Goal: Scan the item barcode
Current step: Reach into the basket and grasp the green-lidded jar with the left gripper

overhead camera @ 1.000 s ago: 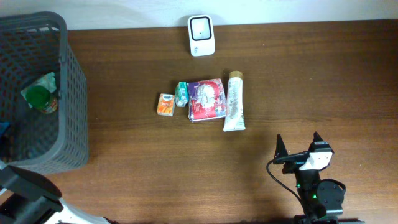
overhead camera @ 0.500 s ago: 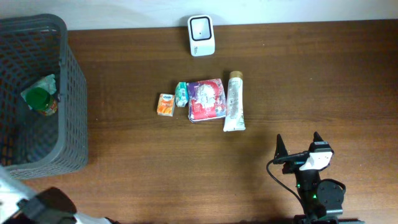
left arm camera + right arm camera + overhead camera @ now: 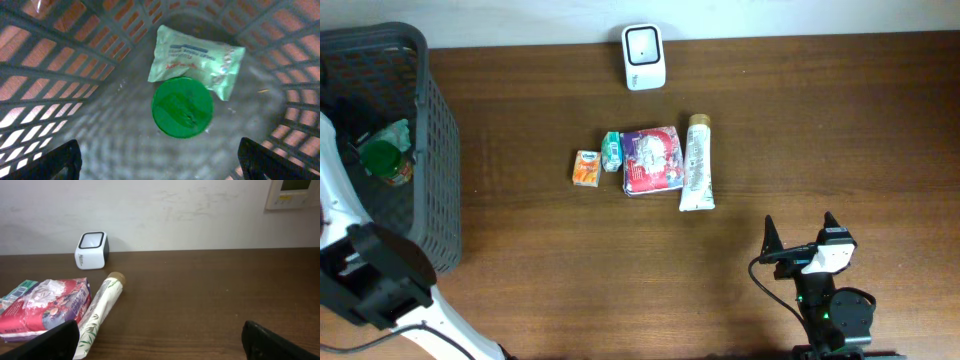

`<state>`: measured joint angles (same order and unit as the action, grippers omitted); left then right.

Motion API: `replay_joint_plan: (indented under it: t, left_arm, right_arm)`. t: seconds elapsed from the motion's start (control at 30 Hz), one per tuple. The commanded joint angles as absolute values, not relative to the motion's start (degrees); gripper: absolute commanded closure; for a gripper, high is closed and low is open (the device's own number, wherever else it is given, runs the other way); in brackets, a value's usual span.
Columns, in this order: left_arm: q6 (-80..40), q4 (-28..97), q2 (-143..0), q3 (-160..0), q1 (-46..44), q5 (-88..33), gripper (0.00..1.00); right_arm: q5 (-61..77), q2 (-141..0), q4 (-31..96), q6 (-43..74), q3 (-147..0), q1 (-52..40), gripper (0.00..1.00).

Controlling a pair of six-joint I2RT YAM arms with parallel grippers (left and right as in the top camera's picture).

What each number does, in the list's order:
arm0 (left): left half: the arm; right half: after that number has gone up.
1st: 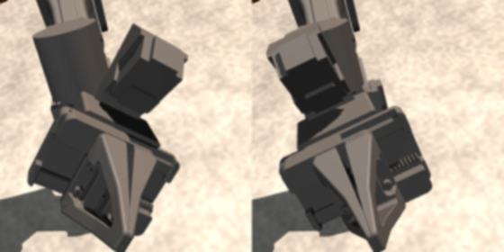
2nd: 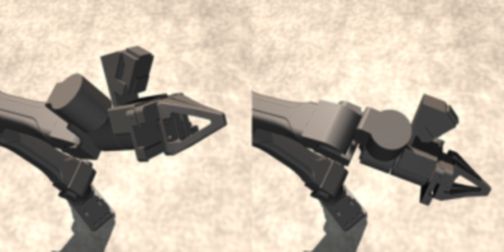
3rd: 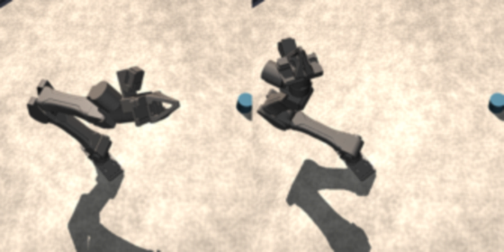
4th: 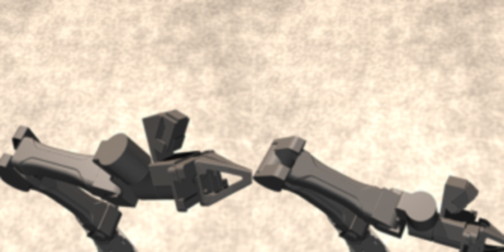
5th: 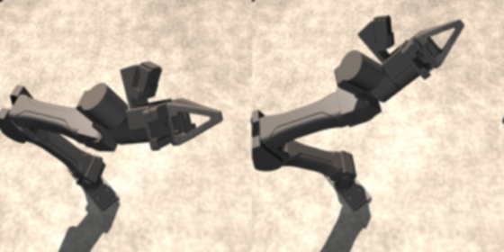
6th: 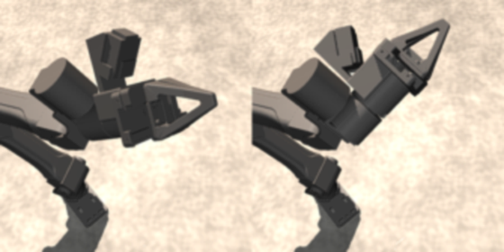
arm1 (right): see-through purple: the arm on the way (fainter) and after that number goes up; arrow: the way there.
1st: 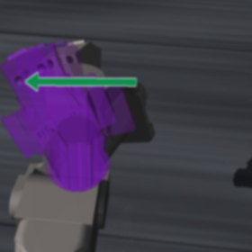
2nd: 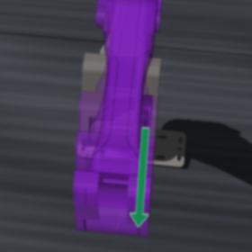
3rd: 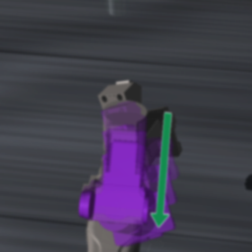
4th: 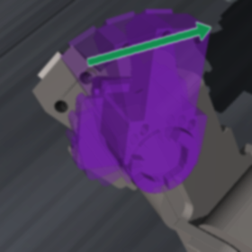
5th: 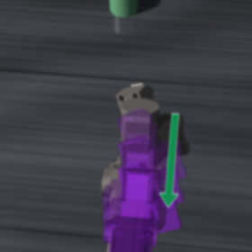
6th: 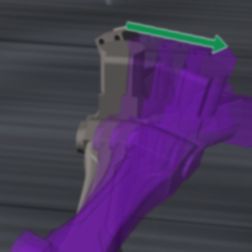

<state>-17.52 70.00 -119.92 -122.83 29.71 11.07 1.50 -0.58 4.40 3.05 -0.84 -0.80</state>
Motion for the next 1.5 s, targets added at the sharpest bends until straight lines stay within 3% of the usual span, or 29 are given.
replay_joint_plan:
  t: [0.0, 0.17, 0.37, 0.63, 0.73, 0.93, 1.03, 1.27, 1.47]
  left_arm:
    - [-17.26, 67.64, -124.05, -122.67, 30.0, 12.88, 0.03]
    - [-17.02, 62.83, -127.59, -122.67, 29.91, 5.58, 0.01]
    - [-17.04, 63.29, -132.27, -122.65, 29.78, 5.76, 0.0]
    - [-16.99, 64.93, -133.51, -122.67, 29.93, 5.82, 0.16]
    - [-17.02, 64.23, -133.78, -122.65, 29.93, 5.8, 0.16]
    - [-17.02, 65.73, -134.15, -122.67, 31.09, 5.8, 0.4]
    - [-17.04, 67.48, -134.13, -123.24, 31.29, 5.76, 0.4]
    - [-17.04, 80.4, -134.13, -143.5, 31.22, 2.44, 0.42]
    - [-17.04, 95.37, -133.78, -176.16, 31.29, -4.82, 0.42]
  right_arm:
    - [1.21, -0.21, 4.47, 3.46, -0.32, -1.13, 0.01]
    - [1.21, -0.21, 4.47, 3.46, -0.32, -1.13, 0.01]
    - [1.21, -0.21, 4.47, 3.46, -0.32, -1.13, 0.01]
    - [1.21, -0.21, 4.47, 3.46, -0.32, -1.13, 0.01]
    - [1.21, -0.21, 4.47, 3.46, -0.32, -1.13, 0.01]
    - [1.21, -0.21, 4.47, 3.46, -0.32, -1.13, 0.01]
    - [1.21, -0.21, 4.47, 3.46, -0.32, -1.13, 0.01]
    - [1.21, -0.21, 4.47, 3.46, -0.32, -1.13, 0.01]
    - [1.21, -0.21, 4.47, 3.46, -0.32, -1.13, 0.01]
